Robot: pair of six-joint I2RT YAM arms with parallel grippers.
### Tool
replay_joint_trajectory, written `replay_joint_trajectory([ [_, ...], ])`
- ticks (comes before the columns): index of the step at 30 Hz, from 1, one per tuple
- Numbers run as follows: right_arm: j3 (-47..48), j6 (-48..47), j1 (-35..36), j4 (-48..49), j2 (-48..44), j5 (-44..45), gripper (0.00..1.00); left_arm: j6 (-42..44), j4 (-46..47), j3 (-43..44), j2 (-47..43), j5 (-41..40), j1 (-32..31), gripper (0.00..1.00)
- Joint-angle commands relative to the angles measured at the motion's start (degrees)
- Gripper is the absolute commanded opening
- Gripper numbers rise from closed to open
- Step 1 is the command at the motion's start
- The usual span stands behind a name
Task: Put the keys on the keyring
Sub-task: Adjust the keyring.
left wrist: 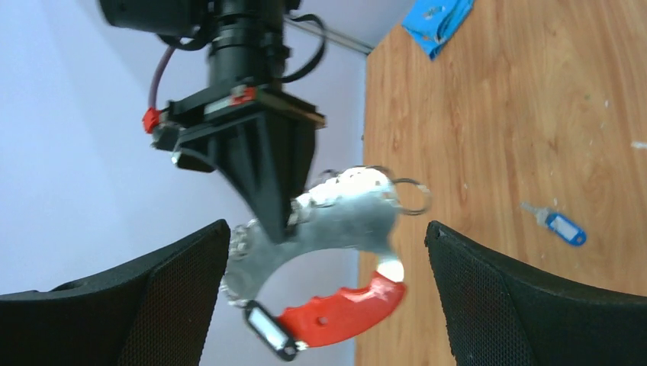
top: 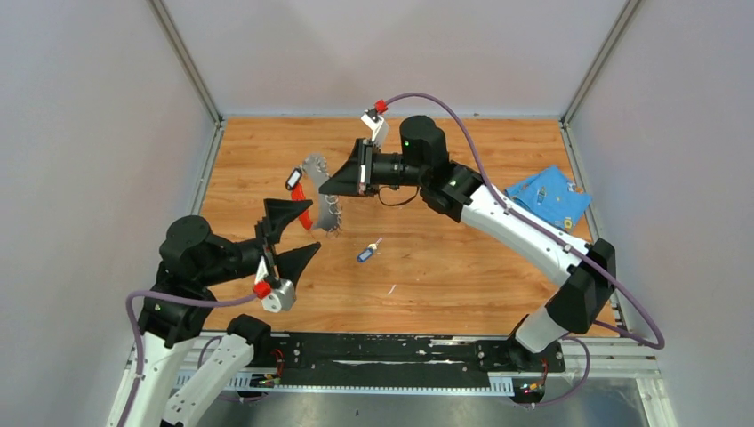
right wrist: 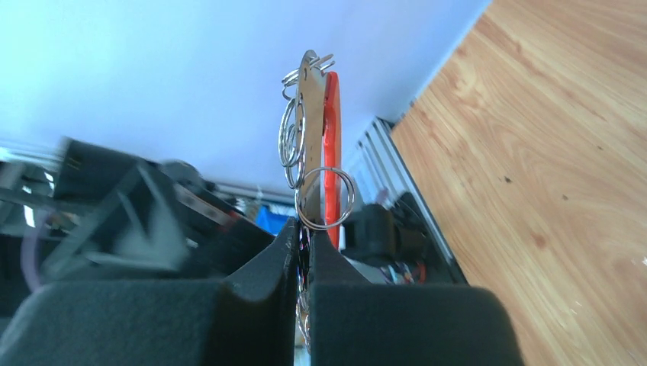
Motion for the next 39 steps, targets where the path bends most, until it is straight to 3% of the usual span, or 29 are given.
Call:
replay_joint_trajectory([
  [1, 0.5, 13.3, -1.7, 14.6, 1.3, 0.9, 0.0, 22.7, -0.2, -6.0, -3.8, 0.6, -0.2, 1.0],
  [8, -1.3, 18.3, -2.1, 18.4, 2.6, -1.5, 0.0, 41.3, 3.7, -13.6, -9.5, -4.0, -0.2, 1.0],
  [12, -3.1, 19.1, -2.0, 19.0, 2.1, -2.7, 0.0, 39.0, 22.9, -23.0, -12.6, -4.7, -0.2, 0.98],
  [18, -5.7, 19.6, -1.8, 19.1, 1.0, -4.2, 0.0, 44.7, 25.5, -24.1, -10.1, -3.7, -0.2, 0.83],
  [21, -6.4, 18.8, -1.6, 17.3, 0.7, -4.7, 0.0, 43.1, 28.9, -24.3, -8.8, -4.0, -0.2, 0.77],
  [28, -7.6, 20.7, -0.6, 19.1, 1.3, -5.9, 0.0, 44.2, 25.0, -23.2, -7.8, -0.7, -0.2, 0.53],
  [33, -9.0, 21.9, -0.5, 20.6, 0.9, -5.9, 0.0, 44.9, 19.7, -22.0, -8.1, -0.1, -0.2, 0.55],
  [39, -9.1, 22.4, 0.1, 21.0, 1.2, -6.1, 0.0, 43.2, 19.2, -21.3, -7.9, 1.0, -0.2, 0.37],
])
